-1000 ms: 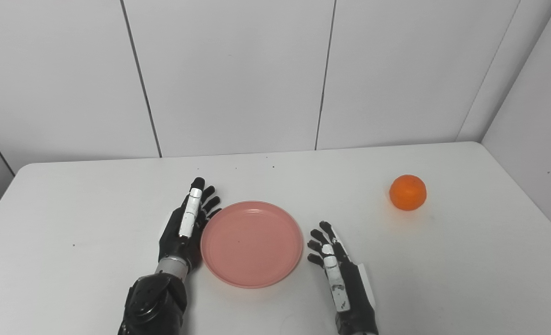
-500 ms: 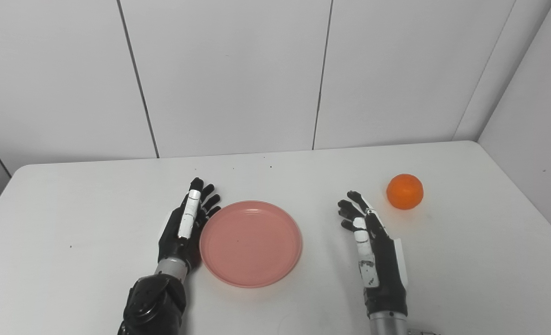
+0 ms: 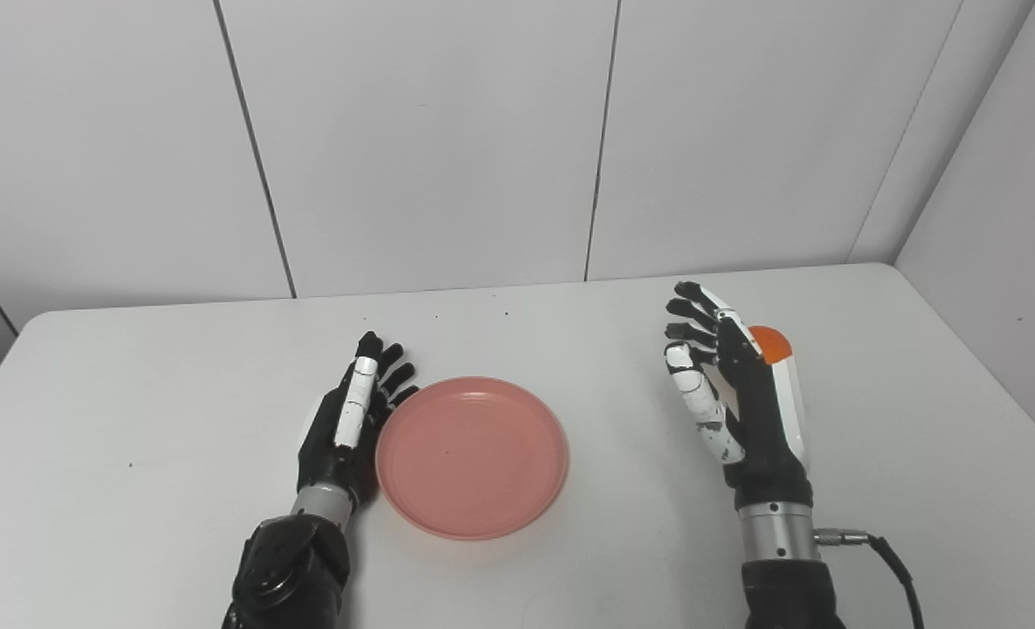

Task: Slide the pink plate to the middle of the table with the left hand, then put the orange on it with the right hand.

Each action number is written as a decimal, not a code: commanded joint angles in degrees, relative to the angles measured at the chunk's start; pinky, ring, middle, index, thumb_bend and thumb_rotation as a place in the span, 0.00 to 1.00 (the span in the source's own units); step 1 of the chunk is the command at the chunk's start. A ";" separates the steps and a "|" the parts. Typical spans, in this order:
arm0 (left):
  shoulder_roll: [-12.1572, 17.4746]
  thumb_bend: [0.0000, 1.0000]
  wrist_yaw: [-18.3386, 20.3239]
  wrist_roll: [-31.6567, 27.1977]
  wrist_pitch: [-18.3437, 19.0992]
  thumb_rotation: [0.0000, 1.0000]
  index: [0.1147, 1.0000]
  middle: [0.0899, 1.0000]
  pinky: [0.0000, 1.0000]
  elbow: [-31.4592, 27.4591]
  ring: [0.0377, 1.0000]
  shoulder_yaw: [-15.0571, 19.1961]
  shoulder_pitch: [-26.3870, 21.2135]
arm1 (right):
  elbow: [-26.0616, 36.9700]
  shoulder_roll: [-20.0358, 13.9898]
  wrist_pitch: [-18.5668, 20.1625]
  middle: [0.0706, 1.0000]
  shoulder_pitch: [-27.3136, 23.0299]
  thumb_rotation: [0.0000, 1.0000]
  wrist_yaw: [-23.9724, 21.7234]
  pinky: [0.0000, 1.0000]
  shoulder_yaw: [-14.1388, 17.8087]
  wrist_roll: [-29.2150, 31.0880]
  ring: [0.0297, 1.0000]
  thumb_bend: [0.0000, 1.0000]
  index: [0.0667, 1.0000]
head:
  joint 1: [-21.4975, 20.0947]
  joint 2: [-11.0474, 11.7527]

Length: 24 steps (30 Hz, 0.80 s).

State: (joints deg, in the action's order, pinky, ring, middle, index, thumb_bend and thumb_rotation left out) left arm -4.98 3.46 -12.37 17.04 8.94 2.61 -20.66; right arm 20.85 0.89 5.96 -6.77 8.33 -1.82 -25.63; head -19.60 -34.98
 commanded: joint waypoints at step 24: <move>-0.49 0.80 1.23 -0.68 -0.50 0.76 1.00 0.95 0.87 -0.42 0.91 0.07 -0.20 | -4.40 -21.89 6.85 0.82 -9.76 0.99 -8.74 0.82 -3.53 -22.29 0.83 0.85 0.78 | 0.46 0.20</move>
State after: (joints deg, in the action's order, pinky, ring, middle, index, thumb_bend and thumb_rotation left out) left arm -4.99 4.44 -12.40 16.82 8.98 2.80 -20.62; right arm 15.81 -19.96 15.80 -14.78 -1.86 -5.38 -46.62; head -19.16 -34.80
